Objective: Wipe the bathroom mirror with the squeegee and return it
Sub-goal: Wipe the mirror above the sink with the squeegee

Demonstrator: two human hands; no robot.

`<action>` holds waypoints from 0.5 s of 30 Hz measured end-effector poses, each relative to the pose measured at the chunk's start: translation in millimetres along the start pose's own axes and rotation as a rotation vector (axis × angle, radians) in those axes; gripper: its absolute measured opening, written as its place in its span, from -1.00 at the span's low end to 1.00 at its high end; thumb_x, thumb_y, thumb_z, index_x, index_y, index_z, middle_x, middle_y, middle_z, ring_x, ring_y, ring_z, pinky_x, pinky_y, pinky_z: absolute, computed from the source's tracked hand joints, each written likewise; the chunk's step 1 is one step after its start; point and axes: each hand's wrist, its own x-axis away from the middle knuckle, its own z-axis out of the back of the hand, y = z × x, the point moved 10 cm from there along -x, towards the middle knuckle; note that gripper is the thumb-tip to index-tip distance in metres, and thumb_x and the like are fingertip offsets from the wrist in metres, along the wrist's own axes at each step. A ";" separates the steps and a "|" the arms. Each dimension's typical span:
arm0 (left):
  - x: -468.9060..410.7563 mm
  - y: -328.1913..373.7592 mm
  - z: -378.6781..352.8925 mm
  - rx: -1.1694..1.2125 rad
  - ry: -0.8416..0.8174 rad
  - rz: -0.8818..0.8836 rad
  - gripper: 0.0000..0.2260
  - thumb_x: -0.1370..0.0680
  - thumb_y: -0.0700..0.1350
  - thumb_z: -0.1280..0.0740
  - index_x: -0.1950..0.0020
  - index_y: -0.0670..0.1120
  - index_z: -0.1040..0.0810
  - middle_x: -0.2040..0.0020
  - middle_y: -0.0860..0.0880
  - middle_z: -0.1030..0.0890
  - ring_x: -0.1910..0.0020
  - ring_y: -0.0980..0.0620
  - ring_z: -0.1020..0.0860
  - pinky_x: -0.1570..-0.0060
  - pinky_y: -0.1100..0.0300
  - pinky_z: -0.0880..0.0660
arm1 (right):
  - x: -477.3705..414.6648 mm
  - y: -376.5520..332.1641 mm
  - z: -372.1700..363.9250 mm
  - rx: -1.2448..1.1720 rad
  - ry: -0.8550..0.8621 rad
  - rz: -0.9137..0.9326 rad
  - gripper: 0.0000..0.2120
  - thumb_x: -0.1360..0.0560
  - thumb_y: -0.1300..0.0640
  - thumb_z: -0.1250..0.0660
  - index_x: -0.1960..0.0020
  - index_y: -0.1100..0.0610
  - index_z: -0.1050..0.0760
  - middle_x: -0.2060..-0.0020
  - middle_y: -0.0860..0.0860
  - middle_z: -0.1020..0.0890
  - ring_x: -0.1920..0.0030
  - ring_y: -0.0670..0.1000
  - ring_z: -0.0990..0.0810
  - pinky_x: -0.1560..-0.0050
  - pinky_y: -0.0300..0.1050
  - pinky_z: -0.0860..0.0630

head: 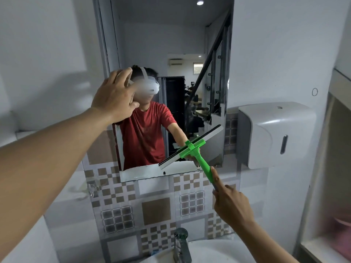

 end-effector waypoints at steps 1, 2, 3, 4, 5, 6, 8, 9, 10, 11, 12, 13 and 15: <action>0.0 -0.2 0.0 0.001 0.002 -0.002 -0.33 -0.45 0.01 -0.51 -0.52 -0.05 -0.40 -0.53 -0.25 -0.29 -0.47 -0.31 -0.26 -0.35 -0.28 -0.40 | 4.0 0.0 -3.5 -0.025 -0.011 -0.021 -0.17 -0.63 0.08 -0.19 -0.52 -0.16 0.43 0.33 -0.01 -0.50 0.45 -0.04 -0.49 0.37 -0.11 -0.60; 0.0 -0.6 -0.2 0.002 0.003 -0.003 -0.33 -0.45 0.01 -0.51 -0.52 -0.05 -0.41 -0.52 -0.25 -0.29 -0.46 -0.31 -0.26 -0.34 -0.28 -0.40 | 7.9 -1.1 -6.5 -0.049 -0.023 -0.039 -0.18 -0.64 0.07 -0.18 -0.51 -0.16 0.45 0.30 -0.01 -0.51 0.45 -0.06 -0.45 0.37 -0.15 -0.57; 0.0 -0.9 -0.5 0.004 0.004 -0.005 -0.33 -0.45 0.01 -0.51 -0.52 -0.05 -0.41 -0.52 -0.25 -0.29 -0.46 -0.31 -0.26 -0.33 -0.28 -0.41 | 11.4 -2.3 -9.5 -0.073 -0.031 -0.057 -0.18 -0.64 0.05 -0.18 -0.51 -0.15 0.46 0.27 -0.02 -0.52 0.45 -0.08 -0.42 0.38 -0.18 -0.52; -0.1 -1.0 -0.8 0.005 0.004 -0.006 -0.34 -0.45 0.01 -0.51 -0.52 -0.05 -0.41 -0.52 -0.25 -0.29 -0.46 -0.31 -0.26 -0.33 -0.28 -0.41 | 14.2 -3.4 -12.7 -0.097 -0.037 -0.076 -0.18 -0.65 0.04 -0.18 -0.53 -0.14 0.45 0.25 -0.02 -0.53 0.45 -0.11 -0.40 0.40 -0.22 -0.48; -0.1 -1.1 -1.0 0.004 0.005 -0.007 -0.34 -0.45 0.02 -0.51 -0.52 -0.05 -0.41 -0.52 -0.25 -0.29 -0.46 -0.31 -0.26 -0.33 -0.29 -0.41 | 16.3 -4.9 -16.1 -0.123 -0.043 -0.093 -0.19 -0.65 0.04 -0.18 -0.56 -0.11 0.41 0.24 -0.02 -0.53 0.46 -0.14 -0.38 0.42 -0.26 -0.43; -0.1 -1.0 -1.0 0.002 0.006 -0.007 -0.33 -0.45 0.02 -0.51 -0.52 -0.05 -0.40 -0.52 -0.25 -0.29 -0.47 -0.31 -0.26 -0.33 -0.29 -0.41 | 17.8 -6.6 -19.8 -0.155 -0.056 -0.110 -0.20 -0.65 0.05 -0.19 -0.58 -0.09 0.37 0.24 -0.03 -0.54 0.47 -0.15 -0.38 0.44 -0.28 -0.41; -0.2 -0.3 -1.0 0.001 0.008 -0.009 -0.33 -0.45 0.02 -0.51 -0.52 -0.05 -0.39 -0.52 -0.25 -0.29 -0.46 -0.32 -0.26 -0.33 -0.29 -0.41 | 20.4 -11.3 -27.9 -0.227 -0.078 -0.143 -0.21 -0.65 0.06 -0.20 -0.60 -0.09 0.33 0.26 -0.03 -0.54 0.46 -0.14 -0.40 0.44 -0.28 -0.42; -0.2 0.2 -0.8 0.001 0.010 -0.010 -0.33 -0.45 0.02 -0.52 -0.52 -0.05 -0.39 -0.52 -0.25 -0.29 -0.46 -0.32 -0.27 -0.32 -0.29 -0.42 | 22.1 -15.2 -31.0 -0.263 -0.087 -0.160 -0.21 -0.65 0.07 -0.20 -0.60 -0.09 0.32 0.28 -0.04 -0.54 0.46 -0.14 -0.41 0.43 -0.27 -0.44; -0.1 0.6 -0.4 0.001 0.012 -0.011 -0.33 -0.44 0.02 -0.52 -0.52 -0.05 -0.40 -0.51 -0.25 -0.29 -0.46 -0.32 -0.27 -0.30 -0.30 -0.42 | 24.4 -19.9 -33.2 -0.308 -0.095 -0.179 -0.22 -0.65 0.07 -0.20 -0.60 -0.09 0.31 0.31 -0.06 -0.52 0.45 -0.14 -0.41 0.43 -0.27 -0.44; 0.0 0.9 0.0 0.002 0.013 -0.011 -0.32 -0.44 0.01 -0.53 -0.52 -0.05 -0.40 -0.51 -0.25 -0.30 -0.45 -0.32 -0.27 -0.29 -0.30 -0.43 | 26.7 -25.0 -35.0 -0.354 -0.102 -0.202 -0.23 -0.66 0.07 -0.20 -0.60 -0.09 0.30 0.35 -0.09 -0.49 0.45 -0.14 -0.42 0.45 -0.28 -0.42; 0.0 0.8 0.3 0.005 0.015 -0.010 -0.32 -0.44 0.01 -0.53 -0.51 -0.05 -0.40 -0.51 -0.25 -0.30 -0.45 -0.32 -0.27 -0.28 -0.31 -0.43 | 28.8 -30.5 -36.5 -0.397 -0.112 -0.222 -0.25 -0.66 0.08 -0.20 -0.61 -0.08 0.28 0.38 -0.12 -0.46 0.45 -0.14 -0.42 0.47 -0.30 -0.38; 0.2 0.7 0.4 0.007 0.015 -0.009 -0.32 -0.44 0.01 -0.53 -0.51 -0.05 -0.40 -0.50 -0.25 -0.30 -0.44 -0.32 -0.28 -0.28 -0.31 -0.44 | 30.8 -35.9 -38.6 -0.440 -0.121 -0.240 -0.25 -0.66 0.08 -0.20 -0.61 -0.08 0.26 0.38 -0.13 -0.44 0.44 -0.14 -0.43 0.48 -0.30 -0.36; 0.3 0.3 0.1 0.007 0.012 -0.006 -0.33 -0.44 0.01 -0.53 -0.51 -0.05 -0.40 -0.50 -0.25 -0.30 -0.44 -0.32 -0.28 -0.27 -0.31 -0.44 | 33.9 -45.5 -43.4 -0.520 -0.140 -0.273 -0.26 -0.66 0.10 -0.20 -0.62 -0.07 0.25 0.38 -0.11 -0.47 0.42 -0.10 -0.47 0.49 -0.27 -0.38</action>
